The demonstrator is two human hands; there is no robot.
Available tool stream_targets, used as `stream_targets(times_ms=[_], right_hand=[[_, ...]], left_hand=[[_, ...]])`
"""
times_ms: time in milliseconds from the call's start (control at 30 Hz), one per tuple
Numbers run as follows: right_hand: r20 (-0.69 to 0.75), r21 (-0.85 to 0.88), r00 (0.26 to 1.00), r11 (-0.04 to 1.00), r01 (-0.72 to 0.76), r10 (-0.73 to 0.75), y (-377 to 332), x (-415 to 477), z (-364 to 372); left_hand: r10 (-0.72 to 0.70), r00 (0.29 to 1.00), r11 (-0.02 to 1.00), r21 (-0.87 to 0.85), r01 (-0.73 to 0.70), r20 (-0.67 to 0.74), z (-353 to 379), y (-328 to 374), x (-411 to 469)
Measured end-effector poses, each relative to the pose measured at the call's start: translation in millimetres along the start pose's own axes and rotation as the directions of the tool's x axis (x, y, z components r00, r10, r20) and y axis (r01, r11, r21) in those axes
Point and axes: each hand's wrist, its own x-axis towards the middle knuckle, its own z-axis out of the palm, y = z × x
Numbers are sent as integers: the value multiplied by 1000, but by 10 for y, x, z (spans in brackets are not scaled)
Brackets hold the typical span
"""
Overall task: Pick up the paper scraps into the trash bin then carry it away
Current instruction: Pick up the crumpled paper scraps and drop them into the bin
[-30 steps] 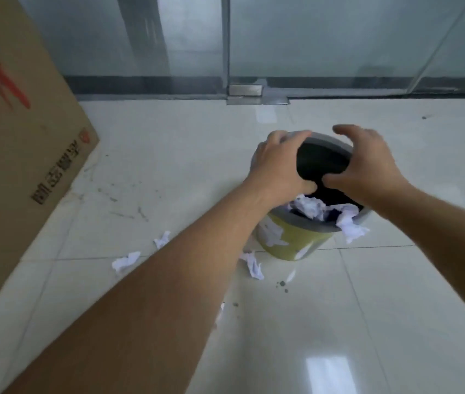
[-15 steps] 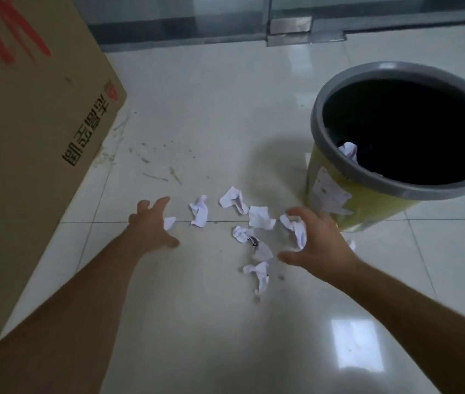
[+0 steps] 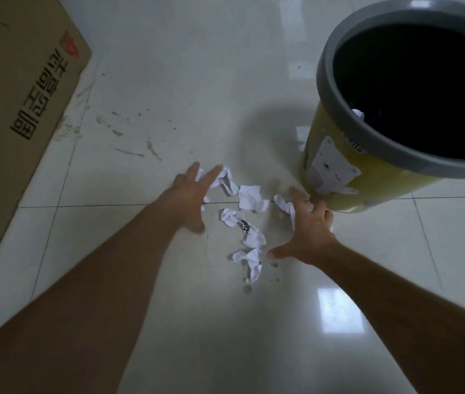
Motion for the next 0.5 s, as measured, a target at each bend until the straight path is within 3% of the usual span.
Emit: stream_targets(times_ms=[200,500], right_hand=[[29,35,996,996,80,-81,-122,-12,321],[8,221,986,962,159,-164,-97,-232,392]], left_hand=[[160,987,976,146,-159,6,241,549,-37],[120,990,946,-294,-137,-75,750,1002,-304]])
